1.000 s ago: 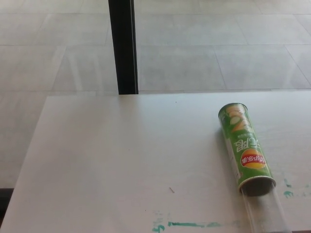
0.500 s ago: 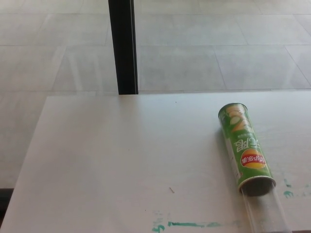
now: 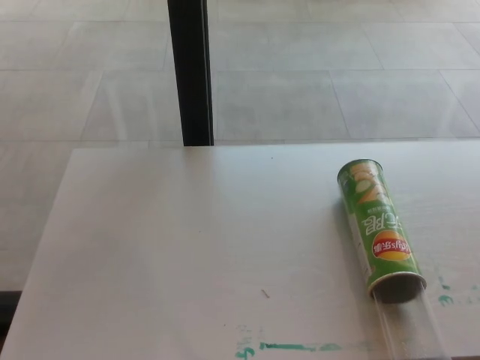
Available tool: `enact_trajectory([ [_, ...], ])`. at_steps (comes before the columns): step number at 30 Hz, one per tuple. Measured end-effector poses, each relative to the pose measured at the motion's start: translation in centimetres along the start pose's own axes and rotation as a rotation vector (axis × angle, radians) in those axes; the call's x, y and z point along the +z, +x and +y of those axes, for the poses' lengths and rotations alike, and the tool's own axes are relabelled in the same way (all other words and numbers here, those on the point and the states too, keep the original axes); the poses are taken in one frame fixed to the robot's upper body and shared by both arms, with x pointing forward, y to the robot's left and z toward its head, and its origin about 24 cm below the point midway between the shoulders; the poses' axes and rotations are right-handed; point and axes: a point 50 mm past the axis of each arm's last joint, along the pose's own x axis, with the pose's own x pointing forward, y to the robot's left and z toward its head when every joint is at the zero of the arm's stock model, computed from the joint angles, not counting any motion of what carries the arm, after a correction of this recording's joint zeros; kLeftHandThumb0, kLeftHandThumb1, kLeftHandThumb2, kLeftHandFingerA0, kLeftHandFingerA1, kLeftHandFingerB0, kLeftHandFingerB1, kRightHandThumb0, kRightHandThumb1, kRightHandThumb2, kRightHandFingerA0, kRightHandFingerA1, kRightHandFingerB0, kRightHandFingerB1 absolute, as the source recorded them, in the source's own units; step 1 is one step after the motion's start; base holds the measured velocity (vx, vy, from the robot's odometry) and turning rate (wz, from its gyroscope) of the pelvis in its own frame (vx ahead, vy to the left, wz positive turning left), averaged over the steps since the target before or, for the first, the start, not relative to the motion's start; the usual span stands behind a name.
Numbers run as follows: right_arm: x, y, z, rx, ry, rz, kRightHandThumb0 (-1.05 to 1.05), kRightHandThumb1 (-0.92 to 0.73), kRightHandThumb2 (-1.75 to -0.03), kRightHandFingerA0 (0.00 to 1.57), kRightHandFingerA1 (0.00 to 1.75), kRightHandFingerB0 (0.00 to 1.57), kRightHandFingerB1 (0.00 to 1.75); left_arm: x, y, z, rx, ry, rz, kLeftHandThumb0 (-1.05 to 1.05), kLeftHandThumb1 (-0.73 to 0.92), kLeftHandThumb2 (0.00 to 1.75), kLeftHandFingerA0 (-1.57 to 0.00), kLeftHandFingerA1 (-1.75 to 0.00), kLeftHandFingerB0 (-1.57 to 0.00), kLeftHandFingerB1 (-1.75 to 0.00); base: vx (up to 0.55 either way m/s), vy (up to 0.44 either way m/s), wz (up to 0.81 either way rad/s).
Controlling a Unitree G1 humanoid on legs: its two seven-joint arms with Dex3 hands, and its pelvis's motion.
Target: Use the right hand as a fist to push the chips tray inside its container kept in the middle of the desk
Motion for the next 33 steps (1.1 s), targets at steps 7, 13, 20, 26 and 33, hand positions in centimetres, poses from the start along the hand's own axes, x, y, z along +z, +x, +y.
enact_trajectory([
  [7,-0.2,1.2,0.4,-0.083,0.015,0.010,-0.73,-0.92,-0.70,0.83,0.88,0.68,0.50,0.1,0.0,-0.2,-0.003,0.002,-0.001,-0.83,0.61,1.41,-0.74,-1.30,-0.35,-1.00,0.00,0.000,0.00],
  [13,-0.5,2.1,0.8,-0.142,0.016,0.013,-0.73,-0.92,-0.69,0.82,0.99,0.70,0.52,0.0,0.0,-0.2,-0.004,0.010,0.001,-0.85,0.64,1.37,-0.65,-1.22,-0.29,-0.93,0.00,0.000,0.00],
  [20,-0.2,2.8,1.3,-0.204,0.026,-0.013,-0.63,-0.75,-1.17,0.80,0.85,0.62,0.66,0.2,0.1,-0.2,-0.010,-0.005,-0.004,-0.83,0.64,1.38,-0.67,-1.25,-0.34,-0.97,0.00,0.000,0.00],
  [26,-0.1,3.2,1.6,-0.244,0.017,-0.029,-0.72,-0.92,-0.71,0.82,0.92,0.69,0.51,0.3,0.0,-0.2,-0.013,-0.005,-0.010,-0.82,0.63,1.36,-0.67,-1.23,-0.32,-0.94,0.00,0.000,0.00],
  [33,-0.5,4.1,1.2,-0.299,0.004,-0.028,-0.73,-0.92,-0.70,0.81,0.89,0.68,0.50,0.5,0.1,-0.3,-0.013,0.007,-0.013,-0.84,0.64,1.38,-0.69,-1.24,-0.32,-0.94,0.00,0.000,0.00],
])
